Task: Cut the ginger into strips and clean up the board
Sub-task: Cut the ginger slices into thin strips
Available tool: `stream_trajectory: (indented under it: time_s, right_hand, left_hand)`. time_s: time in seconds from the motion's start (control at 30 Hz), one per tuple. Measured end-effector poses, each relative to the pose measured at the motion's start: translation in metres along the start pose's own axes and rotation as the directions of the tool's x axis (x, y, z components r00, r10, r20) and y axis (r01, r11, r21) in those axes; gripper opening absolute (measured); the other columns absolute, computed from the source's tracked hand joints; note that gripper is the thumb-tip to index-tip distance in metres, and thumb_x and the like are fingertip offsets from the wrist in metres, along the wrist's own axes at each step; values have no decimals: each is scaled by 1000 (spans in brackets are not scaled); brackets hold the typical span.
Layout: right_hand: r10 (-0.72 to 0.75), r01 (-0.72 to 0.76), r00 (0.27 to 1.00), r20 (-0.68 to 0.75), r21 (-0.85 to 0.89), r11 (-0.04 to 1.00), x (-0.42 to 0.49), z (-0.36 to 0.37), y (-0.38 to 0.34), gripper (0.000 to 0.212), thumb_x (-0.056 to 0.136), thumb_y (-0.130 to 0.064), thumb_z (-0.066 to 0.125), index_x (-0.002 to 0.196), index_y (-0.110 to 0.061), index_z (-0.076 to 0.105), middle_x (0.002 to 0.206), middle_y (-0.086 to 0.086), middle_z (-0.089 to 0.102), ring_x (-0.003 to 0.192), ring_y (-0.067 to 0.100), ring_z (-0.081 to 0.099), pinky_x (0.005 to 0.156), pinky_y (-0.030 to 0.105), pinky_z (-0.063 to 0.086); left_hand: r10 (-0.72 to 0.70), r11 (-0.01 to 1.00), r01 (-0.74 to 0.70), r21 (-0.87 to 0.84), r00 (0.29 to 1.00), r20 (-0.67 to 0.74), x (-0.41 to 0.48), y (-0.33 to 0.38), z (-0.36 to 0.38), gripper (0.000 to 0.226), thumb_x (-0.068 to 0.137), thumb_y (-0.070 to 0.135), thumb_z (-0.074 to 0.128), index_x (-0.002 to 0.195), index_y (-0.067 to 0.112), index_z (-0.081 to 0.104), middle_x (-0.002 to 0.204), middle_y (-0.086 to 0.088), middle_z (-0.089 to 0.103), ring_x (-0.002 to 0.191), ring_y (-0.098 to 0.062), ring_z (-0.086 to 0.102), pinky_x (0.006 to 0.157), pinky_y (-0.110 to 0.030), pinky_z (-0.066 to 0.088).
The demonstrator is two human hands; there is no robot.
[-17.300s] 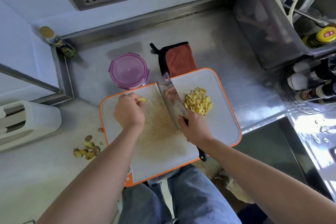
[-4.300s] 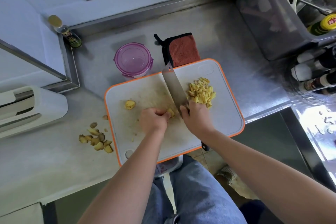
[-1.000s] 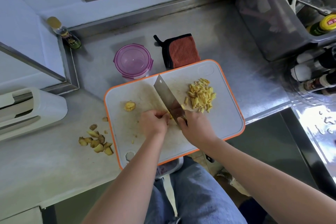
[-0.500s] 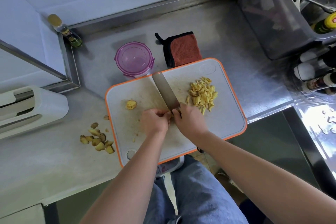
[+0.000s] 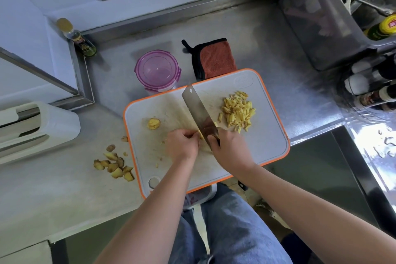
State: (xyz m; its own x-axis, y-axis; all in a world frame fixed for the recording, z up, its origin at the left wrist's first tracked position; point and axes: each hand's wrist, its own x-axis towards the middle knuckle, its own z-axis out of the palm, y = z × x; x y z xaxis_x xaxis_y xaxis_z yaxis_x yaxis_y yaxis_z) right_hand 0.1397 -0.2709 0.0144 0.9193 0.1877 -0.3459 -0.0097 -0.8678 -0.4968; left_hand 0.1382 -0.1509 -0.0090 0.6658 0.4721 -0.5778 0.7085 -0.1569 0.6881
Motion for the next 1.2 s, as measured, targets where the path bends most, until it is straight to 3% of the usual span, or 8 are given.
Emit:
stream_trajectory:
  time_s: [0.17, 0.37, 0.63, 0.87, 1.07, 1.2]
  right_hand:
    - [-4, 4, 1000, 7, -37, 999, 0, 4, 0, 28, 98, -29, 45, 77, -11, 43, 65, 8, 50, 61, 26, 48, 53, 33, 37]
    - [6, -5, 1000, 15, -39, 999, -5, 7, 3, 23, 97, -27, 45, 80, -12, 43, 74, 11, 55, 66, 29, 52, 56, 37, 44]
    - [26, -24, 999, 39, -64, 998, 2, 14, -5, 24, 99, -26, 44, 79, -13, 41, 72, 7, 47, 66, 26, 46, 57, 32, 33]
    - [47, -47, 999, 18, -20, 999, 2, 14, 1, 25, 97, -29, 47, 79, -12, 44, 75, 13, 58, 70, 31, 55, 61, 41, 48]
    - [17, -15, 999, 28, -56, 998, 2, 17, -1, 24, 99, -29, 44, 80, -15, 41, 74, 8, 51, 70, 30, 53, 57, 35, 39]
    - [17, -16, 1000, 5, -69, 998, 14, 19, -10, 24, 99, -28, 41, 81, -14, 41, 77, 8, 50, 72, 30, 52, 58, 33, 36]
  left_hand:
    - [-1, 1000, 1, 11, 1000, -11, 0, 0, 1, 8, 81, 13, 69, 77, 15, 76, 71, -4, 73, 70, -22, 71, 72, -37, 58]
    - [-8, 1000, 9, 23, 1000, -27, 2, -2, 3, 10, 82, 14, 71, 73, 18, 74, 72, -4, 73, 71, -22, 71, 72, -36, 58]
    - [-7, 999, 9, 46, 999, -45, 4, -4, 6, 4, 81, 15, 73, 83, 15, 77, 77, -3, 74, 73, -20, 70, 72, -34, 57]
    - [12, 999, -11, 35, 999, -32, 6, -6, 5, 4, 81, 16, 74, 82, 13, 76, 76, -5, 74, 71, -21, 70, 69, -32, 56]
    - [-15, 1000, 15, 6, 1000, -11, 7, -8, 7, 4, 81, 15, 73, 83, 14, 76, 76, -5, 74, 72, -23, 71, 75, -41, 59]
    - [-30, 1000, 30, -1, 999, -29, 6, -7, 7, 15, 78, 14, 75, 68, 22, 70, 74, -5, 73, 71, -25, 71, 74, -42, 59]
